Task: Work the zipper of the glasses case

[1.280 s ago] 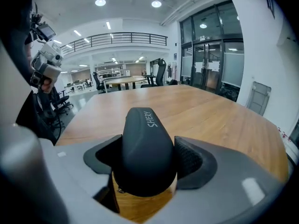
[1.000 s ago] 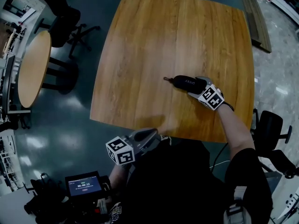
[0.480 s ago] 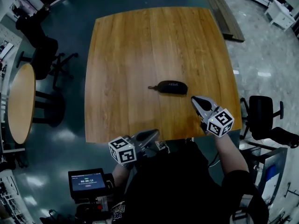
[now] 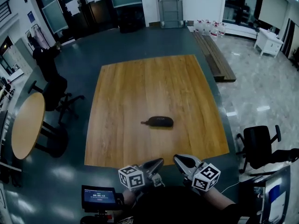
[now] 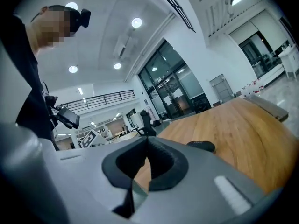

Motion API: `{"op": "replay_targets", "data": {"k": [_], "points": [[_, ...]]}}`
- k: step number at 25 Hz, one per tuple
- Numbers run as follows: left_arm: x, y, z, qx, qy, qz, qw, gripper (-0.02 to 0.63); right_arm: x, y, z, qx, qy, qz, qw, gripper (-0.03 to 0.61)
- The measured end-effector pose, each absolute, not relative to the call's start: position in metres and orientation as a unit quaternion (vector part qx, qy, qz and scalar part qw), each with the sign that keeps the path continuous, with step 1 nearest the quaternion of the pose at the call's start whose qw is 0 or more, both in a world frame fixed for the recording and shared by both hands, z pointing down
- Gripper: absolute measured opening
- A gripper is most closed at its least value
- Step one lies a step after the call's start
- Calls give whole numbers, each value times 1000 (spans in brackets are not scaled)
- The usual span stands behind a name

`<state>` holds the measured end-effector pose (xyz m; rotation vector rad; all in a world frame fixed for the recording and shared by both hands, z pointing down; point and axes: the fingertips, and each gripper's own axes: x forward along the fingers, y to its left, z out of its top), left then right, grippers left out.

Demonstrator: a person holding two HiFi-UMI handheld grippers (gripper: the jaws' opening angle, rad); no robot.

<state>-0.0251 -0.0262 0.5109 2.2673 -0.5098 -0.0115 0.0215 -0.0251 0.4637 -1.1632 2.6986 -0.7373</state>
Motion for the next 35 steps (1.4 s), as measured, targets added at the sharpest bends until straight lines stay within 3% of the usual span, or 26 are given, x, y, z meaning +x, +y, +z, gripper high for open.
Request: {"op": "replay_targets", "data": {"k": [8, 20, 35], "points": [[24, 78, 512, 895, -226, 2, 385, -2, 65, 74, 485, -379, 887, -259, 45, 5], [27, 144, 508, 898, -240, 15, 369, -2, 62, 136, 477, -362, 900, -242, 37, 5], [-43, 133, 493, 906, -234, 19, 351, -2, 5, 129, 463, -389, 890, -233, 56, 5]]}}
